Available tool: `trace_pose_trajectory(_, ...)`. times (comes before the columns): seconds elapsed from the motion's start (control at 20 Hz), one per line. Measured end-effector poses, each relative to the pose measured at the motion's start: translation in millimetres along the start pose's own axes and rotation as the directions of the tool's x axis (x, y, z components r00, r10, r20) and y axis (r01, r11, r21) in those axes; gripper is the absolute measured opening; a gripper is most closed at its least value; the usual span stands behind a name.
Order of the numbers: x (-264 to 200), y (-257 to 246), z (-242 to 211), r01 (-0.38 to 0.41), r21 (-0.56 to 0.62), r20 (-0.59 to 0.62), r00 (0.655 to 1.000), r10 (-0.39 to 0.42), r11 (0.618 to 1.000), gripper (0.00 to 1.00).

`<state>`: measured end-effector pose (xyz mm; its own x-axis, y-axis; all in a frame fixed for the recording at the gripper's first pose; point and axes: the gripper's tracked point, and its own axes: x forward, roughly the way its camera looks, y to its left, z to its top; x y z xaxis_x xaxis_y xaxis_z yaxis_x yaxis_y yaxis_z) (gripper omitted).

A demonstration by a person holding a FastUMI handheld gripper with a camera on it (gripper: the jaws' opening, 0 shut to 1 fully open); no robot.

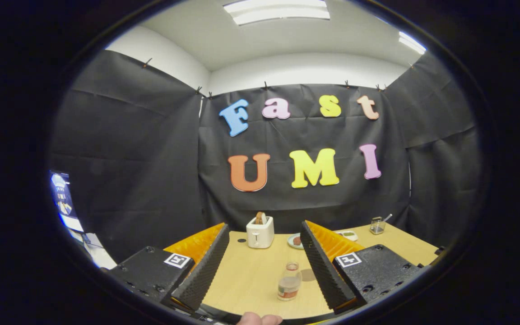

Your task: Take the bottle from table, then pour the juice into the cup, finally place the bottle on the coaster

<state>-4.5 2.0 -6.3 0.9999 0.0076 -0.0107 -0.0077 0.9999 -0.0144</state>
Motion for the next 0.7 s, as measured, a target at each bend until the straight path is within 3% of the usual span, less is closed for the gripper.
trace_pose_trajectory(0.7,-4.7,-5.5,3.1,0.014,0.005,0.012,1.0,-0.014,1.0,1.0)
